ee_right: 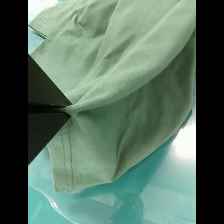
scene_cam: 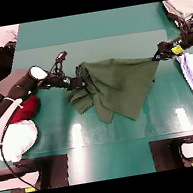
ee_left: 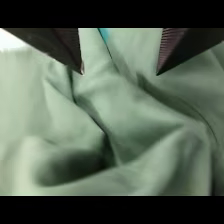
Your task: Fold the shirts.
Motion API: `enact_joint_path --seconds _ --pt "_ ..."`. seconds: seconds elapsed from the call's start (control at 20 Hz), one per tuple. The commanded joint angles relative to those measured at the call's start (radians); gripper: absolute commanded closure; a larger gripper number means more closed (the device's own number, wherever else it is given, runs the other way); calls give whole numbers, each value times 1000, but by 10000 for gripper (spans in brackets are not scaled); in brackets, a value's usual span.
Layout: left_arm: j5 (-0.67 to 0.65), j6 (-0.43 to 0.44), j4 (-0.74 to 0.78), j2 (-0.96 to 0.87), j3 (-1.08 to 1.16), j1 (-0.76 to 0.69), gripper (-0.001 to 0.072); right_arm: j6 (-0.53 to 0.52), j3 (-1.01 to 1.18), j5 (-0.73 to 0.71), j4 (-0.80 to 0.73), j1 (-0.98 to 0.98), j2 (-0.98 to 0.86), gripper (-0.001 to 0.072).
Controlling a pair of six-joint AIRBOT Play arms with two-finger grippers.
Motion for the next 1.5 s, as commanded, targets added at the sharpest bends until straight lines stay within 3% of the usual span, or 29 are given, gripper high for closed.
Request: enact_joint_path --seconds 0.0,0.3,0.35,0.45,0.7,1.05,1.25,1.45 --pt "113 -53 -11 -52 -4 -23 158 1 1 0 1 8 0 694" --pt "215 -67 -53 -87 -1 -23 160 1 1 0 6 9 0 694" --pt "227 -67 -58 -89 -1 -23 257 1 1 0 6 9 0 694" --pt "227 -67 -73 -89 5 -23 665 1 1 1 6 9 0 694" --pt "-5 -5 -39 -22 169 44 682 1 2 -40 5 -26 83 694" --pt "-300 89 -19 308 492 185 681 1 2 -165 5 -127 354 694" --pt "-384 98 -14 420 523 185 681 1 2 -125 6 -127 399 694" --pt "-592 98 26 426 521 185 681 1 1 6 2 -129 398 694"
